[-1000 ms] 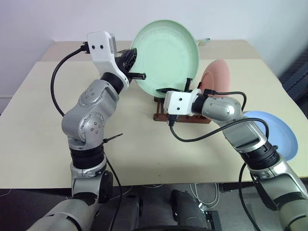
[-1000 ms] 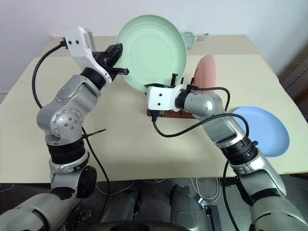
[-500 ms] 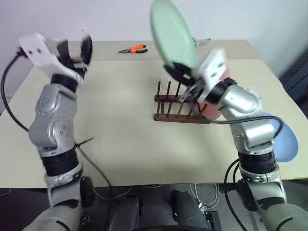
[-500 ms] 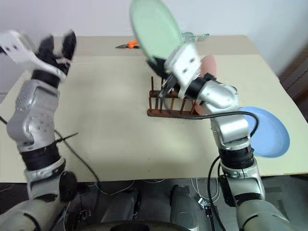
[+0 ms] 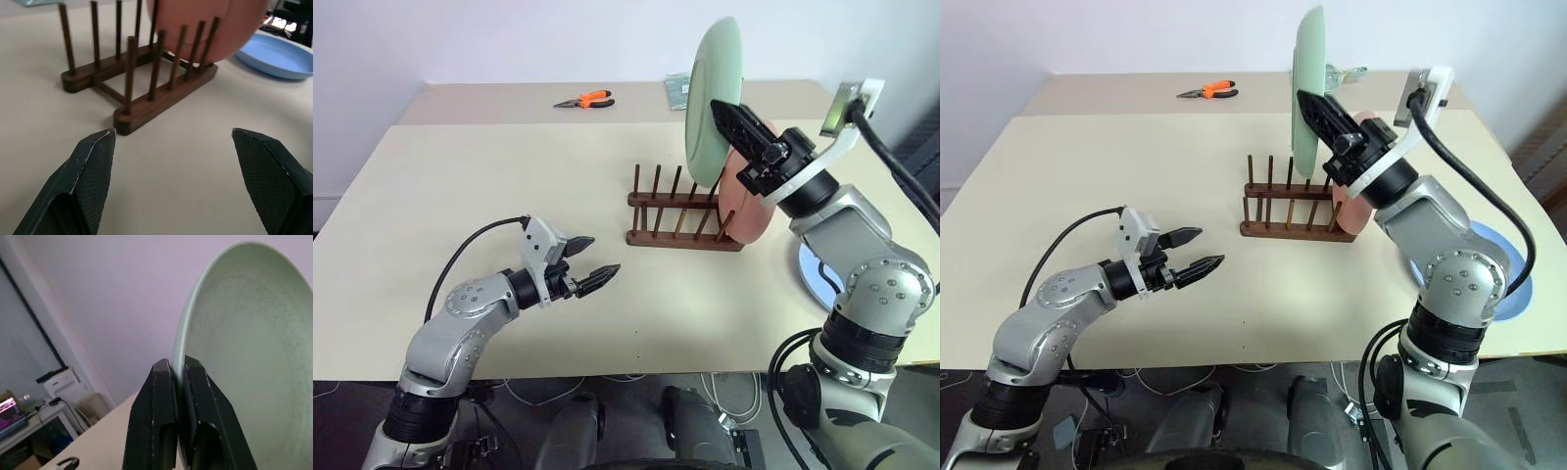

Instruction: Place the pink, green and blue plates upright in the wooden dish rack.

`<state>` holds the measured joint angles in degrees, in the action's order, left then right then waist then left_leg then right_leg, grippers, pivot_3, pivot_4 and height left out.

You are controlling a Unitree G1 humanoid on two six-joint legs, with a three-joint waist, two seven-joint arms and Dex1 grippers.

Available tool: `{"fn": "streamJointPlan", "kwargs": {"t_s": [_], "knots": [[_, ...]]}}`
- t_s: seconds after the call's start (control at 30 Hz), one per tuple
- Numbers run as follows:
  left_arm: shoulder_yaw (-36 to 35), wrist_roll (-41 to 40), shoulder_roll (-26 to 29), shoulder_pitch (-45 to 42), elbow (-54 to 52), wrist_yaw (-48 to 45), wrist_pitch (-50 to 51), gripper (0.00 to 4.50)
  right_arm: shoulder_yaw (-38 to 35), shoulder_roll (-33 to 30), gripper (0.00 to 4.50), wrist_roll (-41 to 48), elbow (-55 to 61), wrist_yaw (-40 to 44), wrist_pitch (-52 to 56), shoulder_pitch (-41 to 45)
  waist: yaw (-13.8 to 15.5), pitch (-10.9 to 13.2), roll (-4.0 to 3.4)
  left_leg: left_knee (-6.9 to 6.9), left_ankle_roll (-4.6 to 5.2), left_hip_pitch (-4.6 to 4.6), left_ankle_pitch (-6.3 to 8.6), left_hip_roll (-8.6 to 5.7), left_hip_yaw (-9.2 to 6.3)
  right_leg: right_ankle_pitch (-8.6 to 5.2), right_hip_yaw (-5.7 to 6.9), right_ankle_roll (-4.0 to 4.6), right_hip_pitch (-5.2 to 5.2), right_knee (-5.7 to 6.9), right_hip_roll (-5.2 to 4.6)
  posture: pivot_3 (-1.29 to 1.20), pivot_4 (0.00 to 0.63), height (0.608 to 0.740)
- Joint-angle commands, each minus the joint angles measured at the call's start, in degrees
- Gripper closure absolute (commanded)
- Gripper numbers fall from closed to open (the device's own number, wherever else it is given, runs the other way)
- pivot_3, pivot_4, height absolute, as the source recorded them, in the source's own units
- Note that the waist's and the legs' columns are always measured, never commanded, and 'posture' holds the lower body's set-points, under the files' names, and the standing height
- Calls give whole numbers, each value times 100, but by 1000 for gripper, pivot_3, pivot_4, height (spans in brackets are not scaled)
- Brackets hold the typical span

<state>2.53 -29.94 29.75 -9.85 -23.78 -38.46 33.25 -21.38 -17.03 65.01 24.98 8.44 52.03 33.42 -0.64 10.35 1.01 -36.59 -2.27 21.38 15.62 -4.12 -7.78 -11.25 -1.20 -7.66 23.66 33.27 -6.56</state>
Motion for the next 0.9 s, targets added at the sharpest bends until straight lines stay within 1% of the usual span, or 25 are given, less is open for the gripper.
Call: {"fn": "streamJointPlan", "kwargs": {"t_s": [0.03, 0.2, 0.27, 0.3, 0.37, 0.4, 0.47, 0.53, 0.57, 0.63, 0.67, 0.73, 0.8, 0.83, 0.9], "knots": [[135, 7, 93, -89, -270, -159, 4, 619, 94, -115, 4500, 230, -1, -131, 35, -122, -10, 0, 0, 1, 0, 0, 0, 0, 0, 0, 0, 0, 0, -1, 0, 0, 150, 740], [109, -48, 10, -196, -343, -71, 21, 619, 233, -144, 4500, 115, -356, -308, 3, -228, -11, 0, -1, 3, 1, 0, 0, 0, 2, 0, 0, -1, 2, 0, 0, 0, 150, 740], [120, -58, -22, -217, -373, -48, 45, 544, 253, -175, 3810, 117, -429, -327, -30, -172, -7, 0, -1, 3, 1, 0, 0, 0, 2, 0, 0, -1, 1, -1, 0, 0, 150, 740], [133, -49, -35, -221, -378, -41, 49, 544, 311, -257, 3542, -2, -414, -265, -73, -134, -6, 0, -1, 3, 1, 0, 0, 0, 2, 0, 0, -1, 1, -1, 0, 0, 150, 740], [156, -28, -58, -223, -384, -31, 51, 544, 487, -515, 2515, -424, -280, -76, -252, -52, -7, 1, -2, 2, 1, 1, 0, -1, 3, 0, 0, -2, 1, -3, -1, 0, 150, 740], [166, -22, -67, -224, -383, -30, 53, 544, 604, -698, 2096, -734, -183, 62, -410, -14, -8, 1, -2, 2, 1, 1, 0, -1, 3, 0, 0, -3, 1, -4, -1, 0, 150, 740], [185, -12, -74, -228, -381, -41, 56, 544, 749, -996, 2096, -1157, -47, 298, -670, 46, -7, 1, -3, 2, 1, 1, 0, -1, 5, 0, 0, -3, 1, -4, -1, 0, 150, 740], [247, 10, -97, -259, -349, -76, 52, 544, 558, -1546, 2096, -1331, 82, 849, -935, 107, 0, 3, -4, 2, 1, 1, 0, -1, 6, -1, 1, -4, 1, -4, -1, 0, 150, 740], [291, 28, -111, -284, -322, -101, 39, 544, 392, -1809, 2096, -1377, 93, 1082, -1046, 110, 12, 4, -7, 2, 1, 3, 0, -2, 6, -2, 0, -5, 0, -7, -1, 0, 150, 740], [392, 67, -127, -350, -250, -171, 2, 544, -75, -2230, 2096, -1168, -48, 1445, -1096, 66, 25, 5, -4, 1, 1, 3, 0, -3, 7, -4, 1, -9, -6, -13, -5, 0, 150, 740], [454, 109, -138, -399, -199, -214, -34, 544, -415, -2447, 1819, -995, -192, 1563, -1022, -30, 33, 5, -3, 0, 2, 4, 0, -3, 6, -5, 2, -10, -10, -17, -5, 0, 150, 740], [556, 166, -172, -508, -93, -294, -83, 544, -962, -2887, 1289, -1040, -376, 1800, -950, -438, 89, 3, 5, 0, 3, 3, 1, -3, 6, -6, 3, -9, -15, -19, -6, 0, 150, 740], [661, 204, -208, -612, 9, -396, -116, 544, -1341, -3236, 258, -1370, -390, 1988, -947, -1122, 132, 1, 8, 0, 5, 1, 2, -2, 8, -7, 4, -8, -18, -21, -7, 0, 150, 740], [714, 227, -224, -649, 56, -449, -141, 544, -1440, -3369, 36, -1591, -356, 2080, -976, -1531, 150, 0, 8, 0, 6, -1, 3, -1, 10, -6, 3, -6, -19, -21, -7, 0, 150, 740], [864, 299, -259, -719, 167, -572, -218, 544, -1355, -3592, 36, -2282, -97, 2507, -1190, -2826, 146, 0, 8, -1, 6, 1, 3, -2, 10, -6, 4, -7, -20, -20, -9, 0, 150, 740]]}}
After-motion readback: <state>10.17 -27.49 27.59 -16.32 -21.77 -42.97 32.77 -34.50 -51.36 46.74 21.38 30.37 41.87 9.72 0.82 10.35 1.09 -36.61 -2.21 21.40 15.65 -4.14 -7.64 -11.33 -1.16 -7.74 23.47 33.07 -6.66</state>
